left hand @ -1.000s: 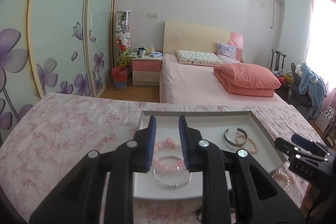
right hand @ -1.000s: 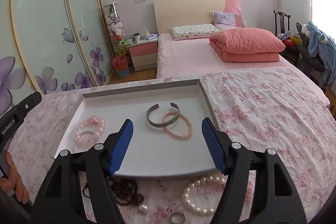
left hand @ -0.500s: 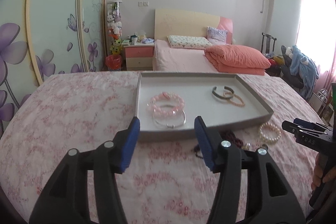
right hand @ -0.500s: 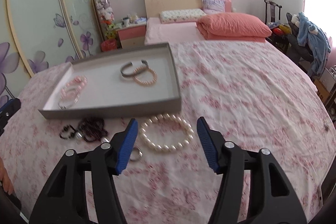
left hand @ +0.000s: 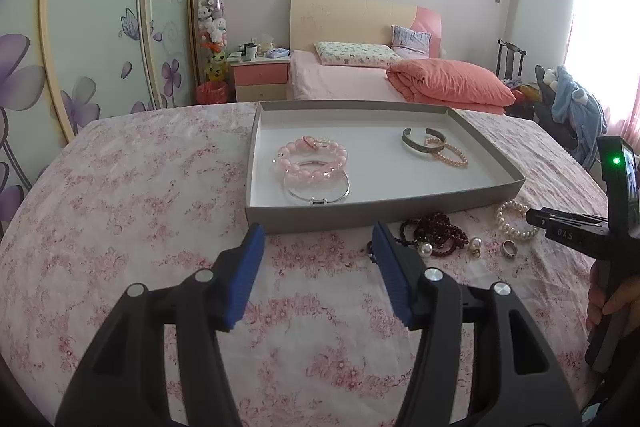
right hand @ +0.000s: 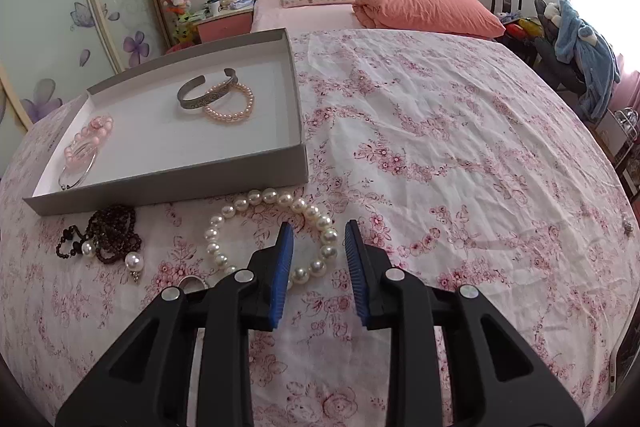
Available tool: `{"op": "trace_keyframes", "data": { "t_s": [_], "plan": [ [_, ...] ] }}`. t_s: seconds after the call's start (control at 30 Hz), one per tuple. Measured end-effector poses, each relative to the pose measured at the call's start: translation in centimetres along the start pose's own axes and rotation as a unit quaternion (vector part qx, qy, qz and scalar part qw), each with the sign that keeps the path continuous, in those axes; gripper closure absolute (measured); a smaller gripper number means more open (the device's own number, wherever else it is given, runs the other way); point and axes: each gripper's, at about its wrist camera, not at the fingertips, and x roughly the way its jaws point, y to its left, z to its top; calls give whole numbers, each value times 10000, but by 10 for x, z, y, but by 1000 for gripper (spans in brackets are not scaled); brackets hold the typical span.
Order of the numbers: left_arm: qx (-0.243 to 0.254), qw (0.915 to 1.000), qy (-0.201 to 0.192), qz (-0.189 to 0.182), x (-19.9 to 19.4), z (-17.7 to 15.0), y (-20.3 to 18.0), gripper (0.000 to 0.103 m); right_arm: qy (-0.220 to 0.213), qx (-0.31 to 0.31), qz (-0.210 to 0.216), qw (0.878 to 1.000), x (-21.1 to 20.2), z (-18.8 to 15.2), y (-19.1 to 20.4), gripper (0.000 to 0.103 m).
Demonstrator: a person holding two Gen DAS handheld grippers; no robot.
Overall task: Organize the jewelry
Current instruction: 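Withdraw both grippers from the tray back toward the remaining jewelry, then lower the right gripper around the silver ring while the left reaches the black bead necklace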
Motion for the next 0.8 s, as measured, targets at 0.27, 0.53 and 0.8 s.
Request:
{"op": "trace_keyframes", "data": {
  "t_s": [0.27,0.53,0.8],
  "plan": [
    [-22,10000,94,10,7,-2,1,46,-10,-170,618,9979,-25,-19,13,75],
    [-41,9999,103,26,9,-1,1,46,217,-666,748,9947,-20,-33,43,74],
    [-55,9999,104,64,7,-2,3,45,228,-850,744,9933,-18,-28,59,74]
  ]
}}
